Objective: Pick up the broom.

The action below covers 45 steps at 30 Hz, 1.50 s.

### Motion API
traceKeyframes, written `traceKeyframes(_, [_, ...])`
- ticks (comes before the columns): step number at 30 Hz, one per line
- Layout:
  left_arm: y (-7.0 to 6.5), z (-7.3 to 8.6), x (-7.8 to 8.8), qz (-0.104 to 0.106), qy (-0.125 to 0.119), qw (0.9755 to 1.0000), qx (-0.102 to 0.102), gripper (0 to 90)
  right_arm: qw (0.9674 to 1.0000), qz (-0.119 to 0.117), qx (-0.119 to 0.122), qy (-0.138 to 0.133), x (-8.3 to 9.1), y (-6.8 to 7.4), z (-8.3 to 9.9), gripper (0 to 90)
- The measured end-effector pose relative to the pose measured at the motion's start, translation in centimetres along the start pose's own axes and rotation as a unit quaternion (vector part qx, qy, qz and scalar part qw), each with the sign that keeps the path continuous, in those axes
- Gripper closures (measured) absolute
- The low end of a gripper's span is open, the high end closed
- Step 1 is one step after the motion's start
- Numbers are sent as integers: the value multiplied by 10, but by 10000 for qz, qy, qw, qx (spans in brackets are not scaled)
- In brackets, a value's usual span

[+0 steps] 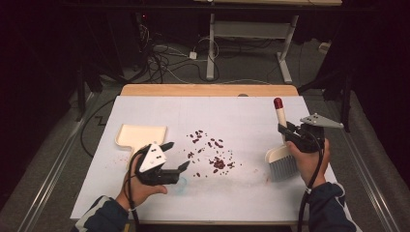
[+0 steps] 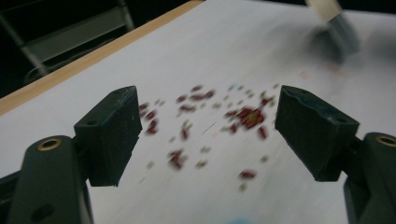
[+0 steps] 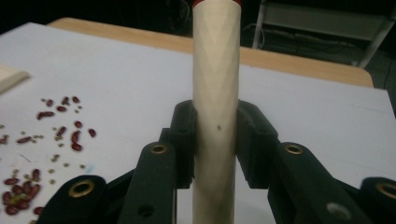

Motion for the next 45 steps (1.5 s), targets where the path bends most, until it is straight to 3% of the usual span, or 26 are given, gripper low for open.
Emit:
traceKeyframes(4, [-21, -25, -32, 468, -112, 9987, -158, 240, 9995, -87, -58, -308, 17, 10, -8, 704])
traceKeyframes(6, [-30, -35, -46, 733, -218, 9970, -122, 248, 9989, -105, -57, -461, 25, 17, -12, 704])
traceKeyframes(7, [-30, -35, -46, 733, -218, 9970, -122, 247, 9986, -143, -40, -507, 28, 22, -13, 704])
traceKeyframes(8, [-38, -44, -60, 939, -270, 9952, -86, 248, 9982, -158, -53, -568, 31, 26, -14, 704])
traceKeyframes(13, [-52, -57, -90, 1366, -328, 9901, 76, 262, 9965, -226, 78, -796, 41, 52, -18, 704])
traceKeyframes(14, [-52, -57, -90, 1366, -328, 9901, 76, 265, 9961, -254, 81, -837, 43, 57, -18, 704])
traceKeyframes(17, [-52, -60, -109, 1582, -364, 9861, 355, 299, 9945, -415, 174, -943, 51, 73, -18, 703])
traceKeyframes(19, [-51, -59, -116, 1541, -306, 9869, 378, 316, 9930, -489, 225, -1048, 56, 82, -19, 703])
traceKeyframes(22, [-49, -56, -121, 1533, -253, 9871, 397, 377, 9909, -626, 281, -1161, 64, 96, -19, 702])
traceKeyframes(24, [-47, -54, -119, 1692, -317, 9843, 391, 428, 9895, -707, 345, -1210, 69, 102, -20, 702])
traceKeyframes(27, [-45, -53, -115, 1664, -291, 9852, 298, 554, 9887, -702, 340, -1283, 74, 106, -20, 702])
traceKeyframes(28, [-45, -52, -113, 1701, -301, 9846, 260, 554, 9881, -708, 381, -1311, 76, 107, -20, 702])
traceKeyframes(29, [-42, -51, -109, 1589, -281, 9867, 191, 601, 9872, -771, 356, -1349, 78, 108, -21, 701])
traceKeyframes(31, [-40, -51, -106, 1560, -250, 9873, 166, 624, 9869, -788, 376, -1358, 80, 109, -22, 699])
traceKeyframes(34, [-32, -50, -94, 1613, -143, 9868, 79, 645, 9844, -1010, 382, -1392, 84, 109, -23, 691])
traceKeyframes(37, [-27, -46, -81, 1674, -16, 9858, -102, 657, 9803, -1298, 580, -1372, 87, 108, -24, 636])
traceKeyframes(39, [-26, -44, -73, 1682, 125, 9854, -239, 658, 9729, -1729, 752, -1341, 89, 108, -24, 577])
traceKeyframes(41, [-25, -43, -70, 1724, 145, 9846, -243, 658, 9665, -1835, 1097, -1416, 92, 109, -23, 529])
traceKeyframes(42, [-24, -41, -63, 1841, 201, 9824, -247, 658, 9617, -1981, 1281, -1399, 94, 110, -22, 508])
traceKeyframes(43, [-24, -41, -63, 1841, 201, 9824, -247, 658, 9617, -1981, 1281, -1399, 94, 110, -22, 508])
traceKeyframes(44, [-24, -39, -56, 1907, 274, 9806, -370, 658, 9522, -2152, 1750, -1282, 95, 111, -18, 464])
traceKeyframes(45, [-25, -38, -53, 1994, 287, 9787, -398, 658, 9455, -2284, 1953, -1257, 94, 111, -15, 457])
Point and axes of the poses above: each handheld gripper's, and its own axes: x roughly backward along the jaws, z roughly out of its underside, y roughly to its left, the point moved 4 cm from there along -x, roughly forward along the jaws, and after that the axes turned 15 degrees about z, right-handed, at the moved point
